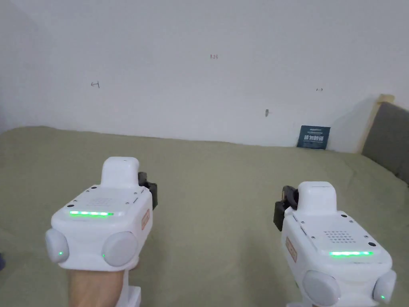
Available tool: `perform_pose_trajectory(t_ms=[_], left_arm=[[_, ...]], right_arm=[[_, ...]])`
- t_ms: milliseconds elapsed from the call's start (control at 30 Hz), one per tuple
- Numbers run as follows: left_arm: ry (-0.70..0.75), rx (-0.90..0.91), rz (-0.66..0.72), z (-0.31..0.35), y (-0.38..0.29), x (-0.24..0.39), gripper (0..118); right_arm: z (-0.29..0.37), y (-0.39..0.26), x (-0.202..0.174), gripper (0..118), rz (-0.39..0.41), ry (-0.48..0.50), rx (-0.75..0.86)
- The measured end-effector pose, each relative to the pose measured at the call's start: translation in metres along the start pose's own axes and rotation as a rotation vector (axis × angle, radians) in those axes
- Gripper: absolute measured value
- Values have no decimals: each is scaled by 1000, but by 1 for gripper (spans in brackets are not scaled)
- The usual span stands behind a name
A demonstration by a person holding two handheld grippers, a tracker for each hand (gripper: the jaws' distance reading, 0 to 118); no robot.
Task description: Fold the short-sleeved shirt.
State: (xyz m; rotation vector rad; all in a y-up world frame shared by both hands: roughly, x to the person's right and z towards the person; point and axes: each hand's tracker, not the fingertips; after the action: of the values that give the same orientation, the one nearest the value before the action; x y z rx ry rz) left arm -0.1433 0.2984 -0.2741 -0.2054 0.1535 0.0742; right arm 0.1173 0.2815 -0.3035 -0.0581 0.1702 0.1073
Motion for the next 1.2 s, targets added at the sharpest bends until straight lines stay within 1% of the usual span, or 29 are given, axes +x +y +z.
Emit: perform_pose_trajectory(t_ms=[133,300,400,500,533,567,600,633,667,700,733,767,800,867,1000,1100,1200], left_arm=[[-7,15,-40,7,1,32,0],[0,49,-53,17,4,37,1],[2,54,-49,19,7,31,1],[7,56,-55,20,8,30,3],[6,60,-55,21,9,28,4],[8,61,-57,22,9,28,9],[6,63,-58,24,10,27,19],[5,64,-59,26,10,27,51],[1,64,-64,27,11,26,88],[1,56,-70,26,12,26,118],[13,36,-78,24,12,26,118],[18,30,-77,28,7,26,118],[21,67,-81,30,6,28,118],[30,64,-85,30,6,31,118],[28,66,-80,36,10,29,118],[30,-41,-96,39,17,34,118],[23,-51,-80,47,19,39,118]], right_arm=[[11,9,6,0,-20,-46,35],[16,11,15,0,-29,-27,30],[19,12,12,0,-23,-27,31],[23,15,10,0,-36,-12,34],[23,16,9,0,-35,-9,33],[25,16,8,2,-33,-8,41],[27,17,7,7,-30,-11,50],[29,19,5,34,-27,-13,53],[29,20,5,72,-27,-16,51],[29,22,6,109,-28,-16,43],[27,24,7,116,-34,-10,24],[28,25,7,116,-44,-11,-12],[35,24,5,118,-49,-26,76],[38,28,2,118,-27,-21,53],[45,27,5,118,-38,-11,49],[48,23,3,118,-47,14,37],[51,25,0,118,-49,19,20]])
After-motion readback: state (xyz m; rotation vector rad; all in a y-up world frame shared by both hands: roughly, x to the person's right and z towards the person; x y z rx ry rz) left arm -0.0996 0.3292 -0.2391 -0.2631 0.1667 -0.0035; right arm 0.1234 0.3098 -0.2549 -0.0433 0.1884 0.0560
